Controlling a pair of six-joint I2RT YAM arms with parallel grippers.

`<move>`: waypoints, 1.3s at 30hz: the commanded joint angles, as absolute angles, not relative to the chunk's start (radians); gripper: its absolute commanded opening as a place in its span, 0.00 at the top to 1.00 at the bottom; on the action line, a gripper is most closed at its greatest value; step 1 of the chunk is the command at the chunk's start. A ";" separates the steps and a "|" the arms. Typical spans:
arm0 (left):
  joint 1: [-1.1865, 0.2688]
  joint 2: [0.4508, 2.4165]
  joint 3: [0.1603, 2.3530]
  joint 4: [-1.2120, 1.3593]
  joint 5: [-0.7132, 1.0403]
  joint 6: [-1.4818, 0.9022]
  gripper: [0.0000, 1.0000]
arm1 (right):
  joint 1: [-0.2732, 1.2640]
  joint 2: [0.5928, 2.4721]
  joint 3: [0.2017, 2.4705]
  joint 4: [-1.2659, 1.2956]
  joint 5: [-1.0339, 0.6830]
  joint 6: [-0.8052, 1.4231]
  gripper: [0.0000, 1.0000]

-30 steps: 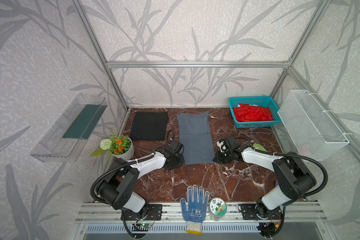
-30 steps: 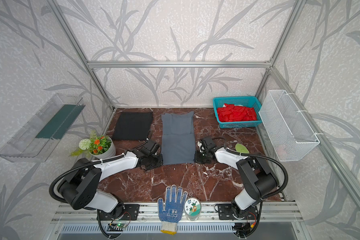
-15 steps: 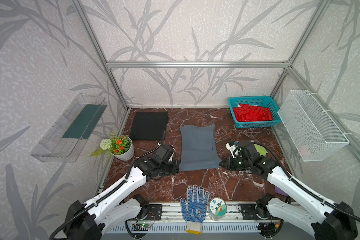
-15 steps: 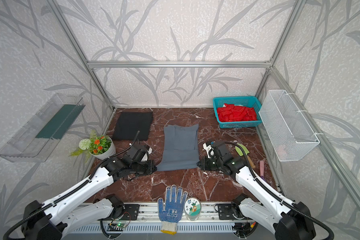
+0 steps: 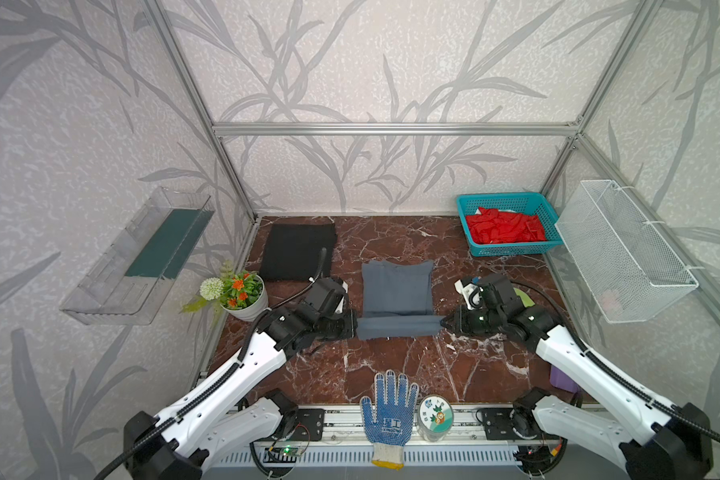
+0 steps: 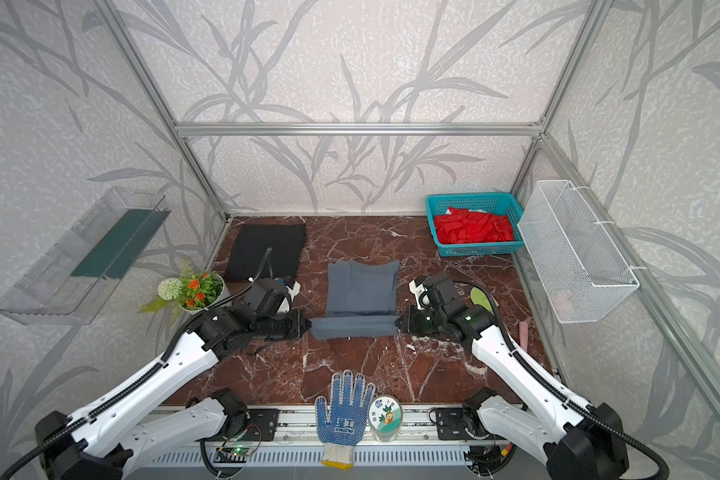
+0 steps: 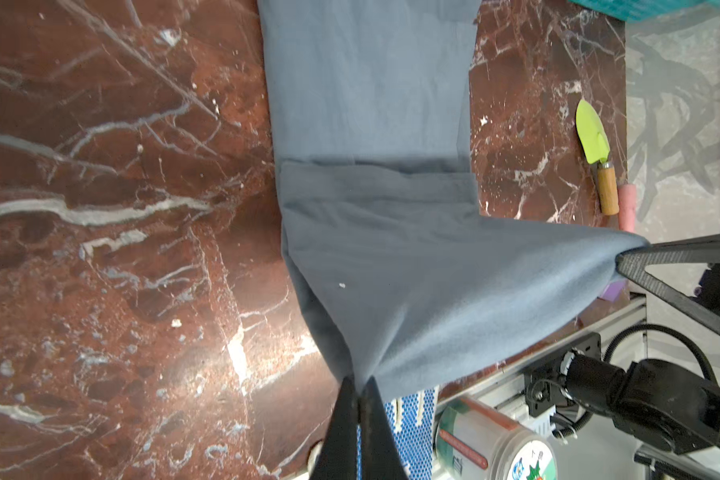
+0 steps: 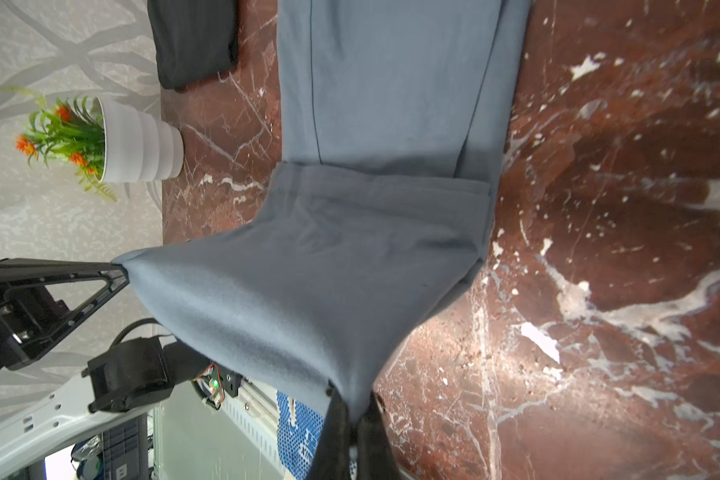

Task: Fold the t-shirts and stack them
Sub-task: 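Lift the near edge and fold it over toward the far edge with both grippers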

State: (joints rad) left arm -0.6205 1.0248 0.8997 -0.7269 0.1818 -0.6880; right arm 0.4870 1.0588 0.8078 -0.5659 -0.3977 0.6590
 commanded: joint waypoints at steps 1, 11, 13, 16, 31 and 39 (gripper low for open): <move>-0.599 1.110 0.977 -0.695 0.080 -0.666 1.00 | 0.449 1.107 0.876 -0.573 -0.349 0.612 1.00; -0.447 1.388 1.210 -0.678 0.157 -0.565 1.00 | 0.349 1.330 1.029 -0.471 -0.428 0.557 1.00; -0.418 1.448 1.271 -0.703 0.198 -0.538 1.00 | 0.337 1.373 1.069 -0.469 -0.436 0.545 1.00; -0.399 1.527 1.345 -0.698 0.214 -0.523 1.00 | 0.317 1.446 1.128 -0.460 -0.450 0.534 1.00; -0.316 2.067 1.796 -0.691 0.265 -0.505 0.94 | 0.230 2.010 1.499 -0.413 -0.549 0.488 0.95; -0.314 2.027 1.632 -0.409 0.226 -0.436 0.63 | 0.236 2.001 1.417 -0.274 -0.518 0.476 0.42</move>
State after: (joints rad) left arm -0.3111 2.1113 1.6970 -0.5484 0.2466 -0.4808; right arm 0.2260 2.0659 1.4467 -0.3321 -0.5297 0.4965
